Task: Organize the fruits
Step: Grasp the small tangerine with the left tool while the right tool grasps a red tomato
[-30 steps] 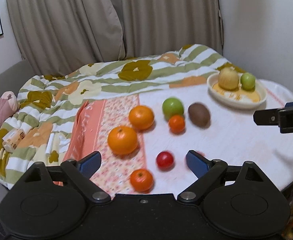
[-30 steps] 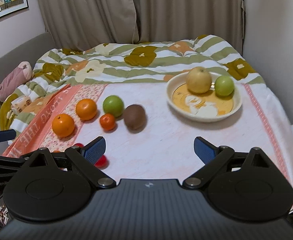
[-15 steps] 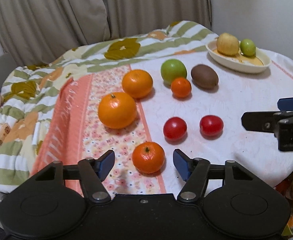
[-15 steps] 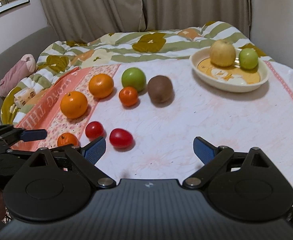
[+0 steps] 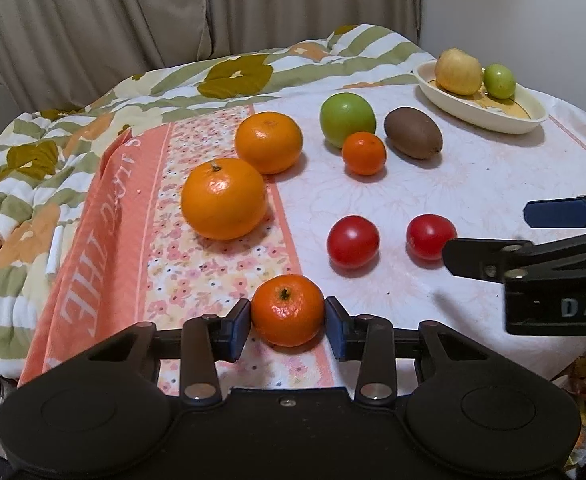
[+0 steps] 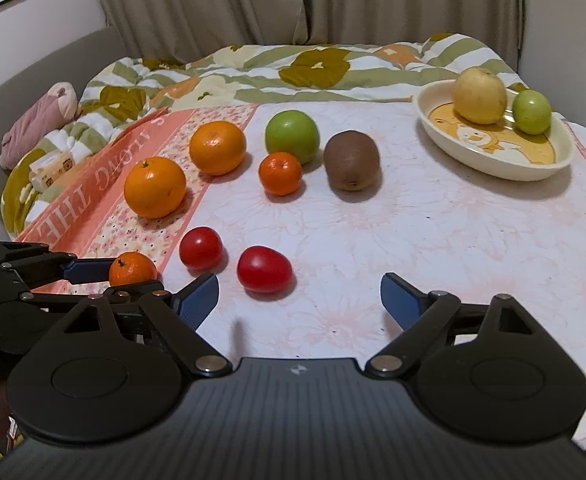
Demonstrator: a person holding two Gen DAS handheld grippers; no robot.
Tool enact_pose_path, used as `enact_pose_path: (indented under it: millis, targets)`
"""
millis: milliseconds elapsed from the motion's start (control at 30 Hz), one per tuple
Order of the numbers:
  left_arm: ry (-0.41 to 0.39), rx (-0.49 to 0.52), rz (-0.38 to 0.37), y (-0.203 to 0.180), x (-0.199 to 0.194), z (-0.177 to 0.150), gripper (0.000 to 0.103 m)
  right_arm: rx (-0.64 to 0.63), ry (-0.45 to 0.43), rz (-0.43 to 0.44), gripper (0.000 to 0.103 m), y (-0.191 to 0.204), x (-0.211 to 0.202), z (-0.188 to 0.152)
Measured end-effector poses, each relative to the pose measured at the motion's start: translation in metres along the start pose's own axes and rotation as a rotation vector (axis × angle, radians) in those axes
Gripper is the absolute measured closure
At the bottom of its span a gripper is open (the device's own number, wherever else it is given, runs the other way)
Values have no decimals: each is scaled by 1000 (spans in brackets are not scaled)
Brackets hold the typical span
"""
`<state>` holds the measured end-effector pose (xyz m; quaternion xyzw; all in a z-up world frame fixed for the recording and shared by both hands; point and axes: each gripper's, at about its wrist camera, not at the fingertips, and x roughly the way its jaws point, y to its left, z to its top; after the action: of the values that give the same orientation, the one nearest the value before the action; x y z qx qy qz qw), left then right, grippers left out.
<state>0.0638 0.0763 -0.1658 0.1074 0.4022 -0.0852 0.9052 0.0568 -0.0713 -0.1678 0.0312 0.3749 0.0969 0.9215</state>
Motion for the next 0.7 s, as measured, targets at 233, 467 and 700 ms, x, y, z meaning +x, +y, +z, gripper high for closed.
enact_pose_path:
  millis: [233,467,700]
  targets:
    - [8,-16,28,11,-5,-8,60,-39,33,32,16,11,17,3]
    - [10,-25,48,16,-11,-16,60,-51,34,32,29,17,29,4]
    - [6,-37,54,16,-11,-17,60,-82,26,20,52,20,36,5]
